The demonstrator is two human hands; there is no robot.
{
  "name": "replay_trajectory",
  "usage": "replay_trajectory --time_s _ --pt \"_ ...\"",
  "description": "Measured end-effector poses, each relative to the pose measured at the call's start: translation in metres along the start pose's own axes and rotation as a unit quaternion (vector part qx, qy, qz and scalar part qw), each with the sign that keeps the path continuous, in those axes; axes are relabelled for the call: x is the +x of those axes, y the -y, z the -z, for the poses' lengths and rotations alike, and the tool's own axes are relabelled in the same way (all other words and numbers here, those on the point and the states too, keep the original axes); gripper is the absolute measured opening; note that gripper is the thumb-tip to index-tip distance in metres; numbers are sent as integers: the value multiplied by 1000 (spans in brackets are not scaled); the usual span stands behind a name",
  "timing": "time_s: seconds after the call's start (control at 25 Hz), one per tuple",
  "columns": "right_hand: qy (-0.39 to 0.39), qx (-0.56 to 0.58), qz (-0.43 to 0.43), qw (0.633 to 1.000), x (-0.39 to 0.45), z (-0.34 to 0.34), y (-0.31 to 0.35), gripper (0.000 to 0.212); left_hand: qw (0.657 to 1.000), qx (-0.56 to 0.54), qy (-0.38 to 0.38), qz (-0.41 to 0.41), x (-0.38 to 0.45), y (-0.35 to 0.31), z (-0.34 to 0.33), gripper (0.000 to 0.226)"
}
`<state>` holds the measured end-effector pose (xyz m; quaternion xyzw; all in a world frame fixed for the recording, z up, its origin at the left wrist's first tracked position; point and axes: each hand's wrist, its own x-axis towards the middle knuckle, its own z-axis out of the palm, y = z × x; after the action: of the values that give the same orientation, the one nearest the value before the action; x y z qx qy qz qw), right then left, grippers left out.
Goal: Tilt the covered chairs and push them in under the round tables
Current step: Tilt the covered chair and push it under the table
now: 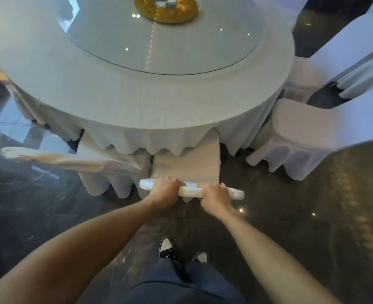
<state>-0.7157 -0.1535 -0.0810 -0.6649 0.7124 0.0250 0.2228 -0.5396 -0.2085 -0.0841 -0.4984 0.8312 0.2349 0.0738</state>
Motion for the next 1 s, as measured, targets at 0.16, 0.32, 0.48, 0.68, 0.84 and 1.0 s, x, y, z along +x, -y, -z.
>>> replay_trajectory --time_s 0.16,0.32,0.48,0.68,0.84,1.0 --pt "6 -17 -5 1000 27 7 -11 18 1000 -11 -9 -5 23 -1 8 26" --pt "9 -31 0 999 51 20 -28 26 999 -33 -17 16 48 -10 11 34" --pt "9 -35 9 999 72 34 -40 30 998 -52 -12 35 69 -19 24 30" --pt "-5 -36 45 998 73 36 -46 30 993 -101 -27 54 63 -10 14 42" --pt "22 -41 62 997 74 46 -36 35 989 -124 -65 49 46 6 19 34" --pt "56 -52 105 992 81 49 4 36 993 -75 -68 66 28 46 38 34"
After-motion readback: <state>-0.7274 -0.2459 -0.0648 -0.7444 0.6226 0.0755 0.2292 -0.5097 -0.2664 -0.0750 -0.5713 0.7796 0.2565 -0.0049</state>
